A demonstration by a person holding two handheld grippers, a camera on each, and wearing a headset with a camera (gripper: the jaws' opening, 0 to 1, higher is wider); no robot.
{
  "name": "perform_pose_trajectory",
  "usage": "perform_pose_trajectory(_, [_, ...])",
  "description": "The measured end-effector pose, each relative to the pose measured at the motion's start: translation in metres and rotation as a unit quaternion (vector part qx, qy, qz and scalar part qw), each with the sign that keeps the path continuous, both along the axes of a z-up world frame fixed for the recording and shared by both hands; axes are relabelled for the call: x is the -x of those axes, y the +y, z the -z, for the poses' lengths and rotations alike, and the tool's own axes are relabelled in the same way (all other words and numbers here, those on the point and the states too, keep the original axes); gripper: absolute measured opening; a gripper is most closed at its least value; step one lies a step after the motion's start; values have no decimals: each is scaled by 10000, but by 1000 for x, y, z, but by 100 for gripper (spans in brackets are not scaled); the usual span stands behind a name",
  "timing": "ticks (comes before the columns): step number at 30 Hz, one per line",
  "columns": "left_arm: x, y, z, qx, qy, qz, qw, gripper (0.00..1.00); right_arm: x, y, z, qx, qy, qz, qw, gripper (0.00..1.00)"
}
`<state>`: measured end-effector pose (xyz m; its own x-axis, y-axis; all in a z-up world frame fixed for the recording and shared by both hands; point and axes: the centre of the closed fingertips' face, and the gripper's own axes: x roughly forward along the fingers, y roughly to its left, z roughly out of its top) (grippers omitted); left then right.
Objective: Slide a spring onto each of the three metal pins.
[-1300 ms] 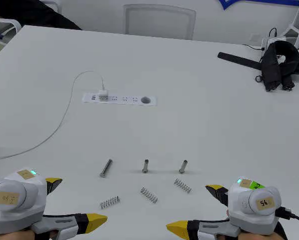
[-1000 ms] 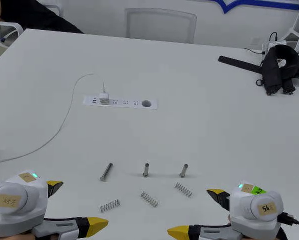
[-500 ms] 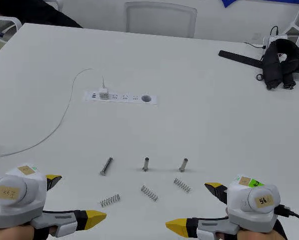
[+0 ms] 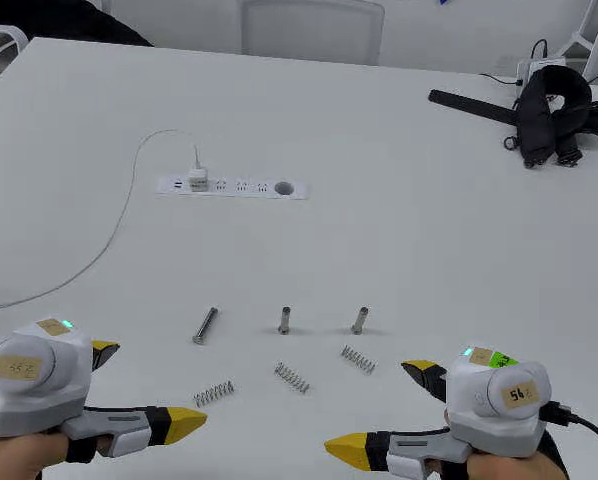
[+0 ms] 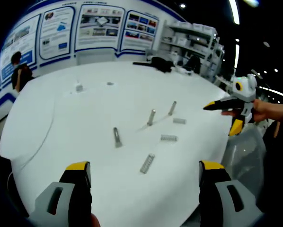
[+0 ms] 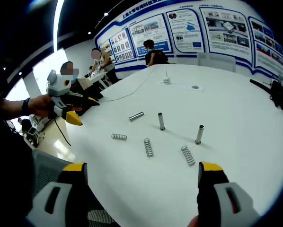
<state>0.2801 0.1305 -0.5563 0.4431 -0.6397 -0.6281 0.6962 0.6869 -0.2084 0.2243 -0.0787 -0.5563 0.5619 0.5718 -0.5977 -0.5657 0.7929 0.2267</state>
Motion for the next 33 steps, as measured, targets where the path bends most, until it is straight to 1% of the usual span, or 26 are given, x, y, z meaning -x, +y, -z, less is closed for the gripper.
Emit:
perform_pose_trajectory(2, [-3, 0, 2, 15, 27, 1, 10000, 95, 1, 1, 0, -19, 7, -2, 10000, 98])
perform_pose_trajectory(10, [-13, -8, 5, 21, 80, 21, 10000, 94, 7, 3, 4, -34, 72, -9, 10000, 98])
perform_pose_trajectory(11, [-16, -9, 5, 62, 120, 4, 9999, 94, 8, 3, 5, -42, 87, 0, 10000, 97])
perform_pose_trajectory(13, [-21, -11, 6, 128, 139, -32, 9998, 94, 8, 3, 5, -53, 103, 12, 9999, 97])
perform_pose_trajectory(17, [-29, -14, 7, 147, 148, -43, 9998, 94, 10, 3, 7, -61, 124, 23, 9999, 97])
perform_pose_trajectory(20, [-34, -16, 12, 105, 154, -28, 9998, 94, 11, 3, 7, -63, 144, 42, 9999, 97])
perform_pose_trajectory(28, [-48, -26, 34, 103, 331, -41, 9994, 93, 18, 3, 11, -86, 195, 87, 9997, 97])
perform_pose_trajectory(30, [-49, -29, 37, 79, 344, -37, 9994, 93, 19, 3, 11, -95, 211, 102, 9997, 97])
perform_pose_trajectory(33, [-54, -32, 42, 112, 392, -53, 9992, 92, 20, 2, 13, -101, 221, 120, 9996, 97])
